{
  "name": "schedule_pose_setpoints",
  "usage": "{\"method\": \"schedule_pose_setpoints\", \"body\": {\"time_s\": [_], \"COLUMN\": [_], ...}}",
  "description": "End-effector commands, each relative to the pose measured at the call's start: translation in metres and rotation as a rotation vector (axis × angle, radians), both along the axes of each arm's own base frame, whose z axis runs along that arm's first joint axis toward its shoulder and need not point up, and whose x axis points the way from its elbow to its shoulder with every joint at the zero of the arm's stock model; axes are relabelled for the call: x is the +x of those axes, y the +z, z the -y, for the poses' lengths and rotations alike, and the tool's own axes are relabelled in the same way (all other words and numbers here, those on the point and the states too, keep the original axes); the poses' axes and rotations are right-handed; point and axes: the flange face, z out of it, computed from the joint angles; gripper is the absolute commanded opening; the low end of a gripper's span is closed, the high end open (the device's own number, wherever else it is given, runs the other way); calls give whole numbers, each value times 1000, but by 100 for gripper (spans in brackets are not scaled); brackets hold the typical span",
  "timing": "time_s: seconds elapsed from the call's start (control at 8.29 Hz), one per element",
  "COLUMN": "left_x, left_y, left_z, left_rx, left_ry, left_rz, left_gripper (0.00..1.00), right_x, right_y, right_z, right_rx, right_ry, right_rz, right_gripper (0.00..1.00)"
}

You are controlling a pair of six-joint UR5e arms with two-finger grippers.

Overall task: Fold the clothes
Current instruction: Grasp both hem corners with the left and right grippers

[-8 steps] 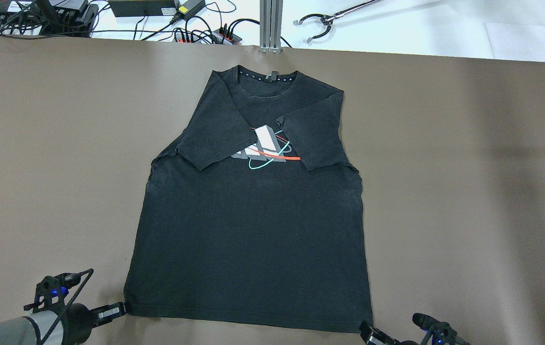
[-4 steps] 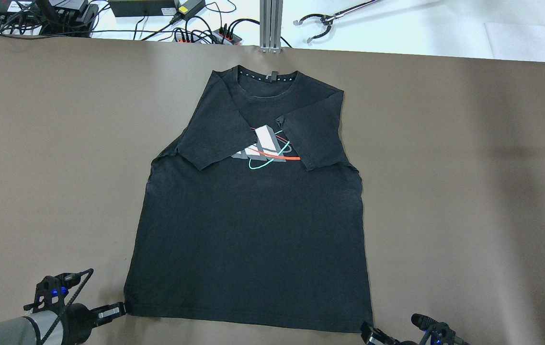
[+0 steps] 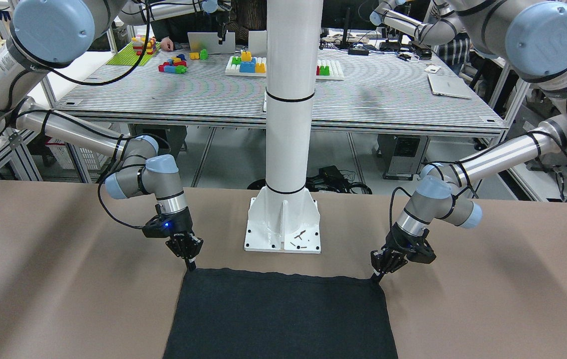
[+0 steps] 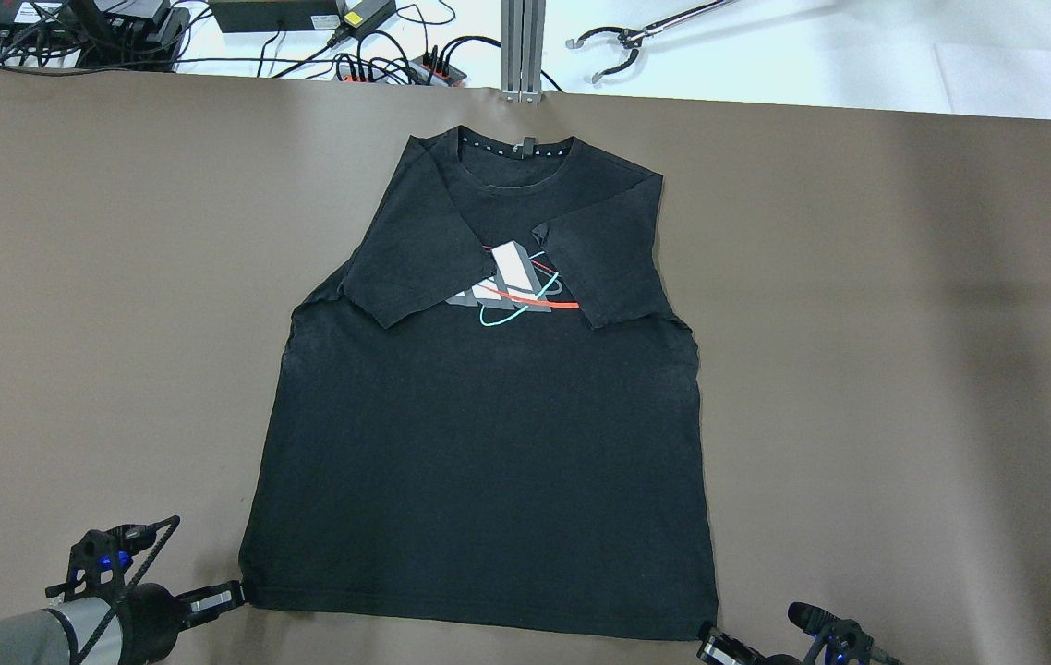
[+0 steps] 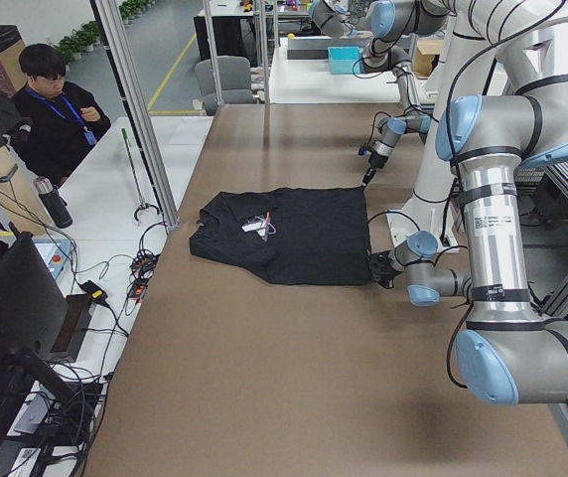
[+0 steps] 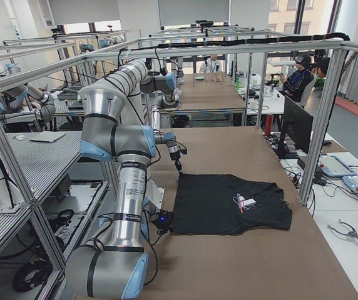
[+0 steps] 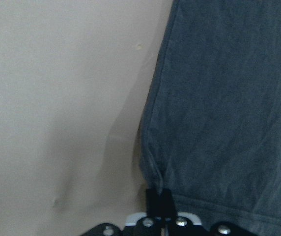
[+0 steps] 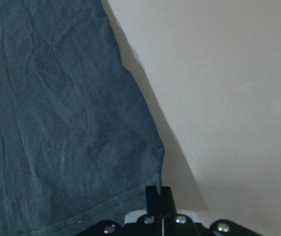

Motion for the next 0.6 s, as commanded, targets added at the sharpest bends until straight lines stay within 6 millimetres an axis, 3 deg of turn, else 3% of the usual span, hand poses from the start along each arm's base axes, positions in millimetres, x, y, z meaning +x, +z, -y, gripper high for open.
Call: {"method": "schedule_pose_setpoints", "body": {"time_s": [0.0, 0.24, 0.48], "left_x": [-18, -53, -104], "left_y": [-36, -71, -115], "left_z": [2, 33, 89], "left_rx": [6, -24, -63], "left_ry": [3, 23, 68], "left_rz": [-64, -113, -90], "left_gripper": [0, 0, 0], "right_x": [15, 46, 79], "right_y": [-27, -70, -111], "right_z": [10, 29, 53], "right_rx": [28, 137, 180], "right_ry": [2, -27, -69], "right_rz": [27, 33, 83], "right_gripper": [0, 0, 0]}}
